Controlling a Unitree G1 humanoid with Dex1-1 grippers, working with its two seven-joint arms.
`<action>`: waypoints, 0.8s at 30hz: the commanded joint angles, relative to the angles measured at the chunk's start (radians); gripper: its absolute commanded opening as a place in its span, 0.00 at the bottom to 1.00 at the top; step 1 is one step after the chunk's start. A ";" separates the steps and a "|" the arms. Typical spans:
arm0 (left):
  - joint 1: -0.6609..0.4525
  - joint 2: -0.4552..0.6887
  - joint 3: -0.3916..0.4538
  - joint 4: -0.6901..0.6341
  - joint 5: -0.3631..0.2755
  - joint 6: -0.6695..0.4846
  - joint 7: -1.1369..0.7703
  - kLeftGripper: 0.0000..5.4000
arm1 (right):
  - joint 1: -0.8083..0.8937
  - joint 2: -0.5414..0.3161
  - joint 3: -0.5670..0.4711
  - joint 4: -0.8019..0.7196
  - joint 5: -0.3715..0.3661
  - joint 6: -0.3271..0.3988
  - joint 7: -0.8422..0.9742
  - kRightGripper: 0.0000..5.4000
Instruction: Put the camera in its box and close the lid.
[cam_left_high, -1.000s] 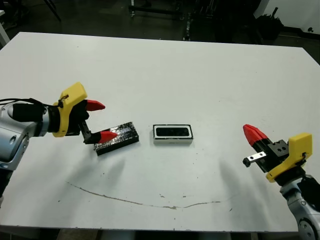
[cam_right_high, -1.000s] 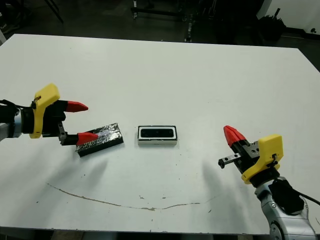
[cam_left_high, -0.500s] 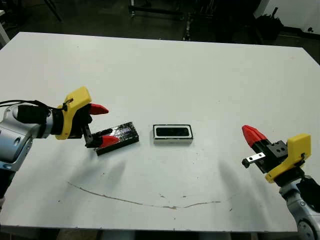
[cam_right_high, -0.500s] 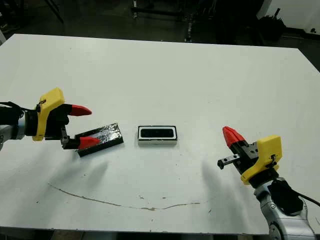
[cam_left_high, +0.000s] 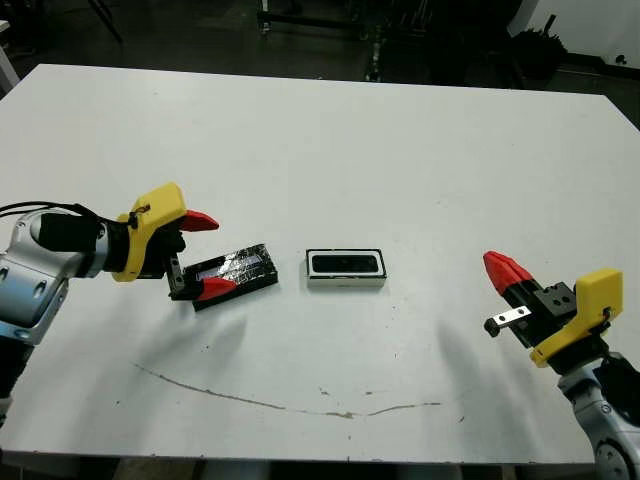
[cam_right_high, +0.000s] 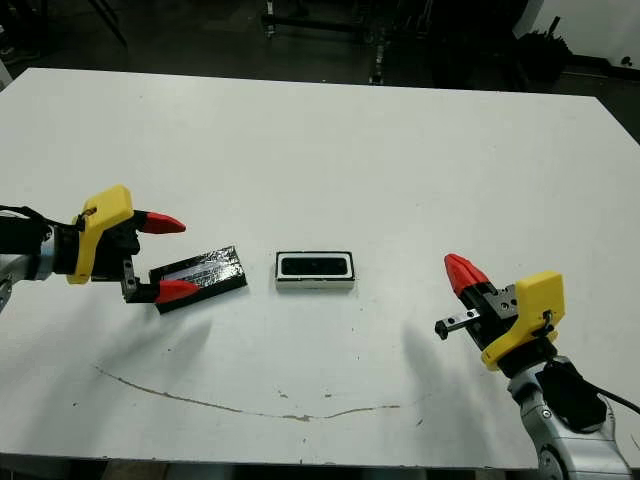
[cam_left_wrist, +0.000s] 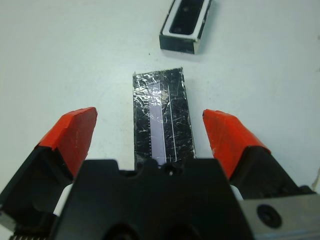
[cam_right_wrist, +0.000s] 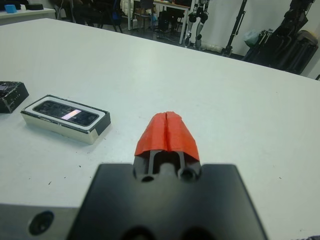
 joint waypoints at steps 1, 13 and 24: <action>0.016 -0.003 -0.028 0.020 0.040 -0.056 -0.005 1.00 | 0.007 -0.011 0.000 -0.007 -0.003 -0.009 0.001 0.00; 0.020 -0.018 -0.036 0.040 0.050 -0.061 -0.014 1.00 | 0.011 -0.005 -0.001 -0.013 0.003 -0.008 -0.002 0.00; 0.036 -0.037 -0.031 0.059 0.052 -0.013 0.015 1.00 | 0.015 -0.008 -0.002 -0.015 -0.002 -0.007 -0.003 0.00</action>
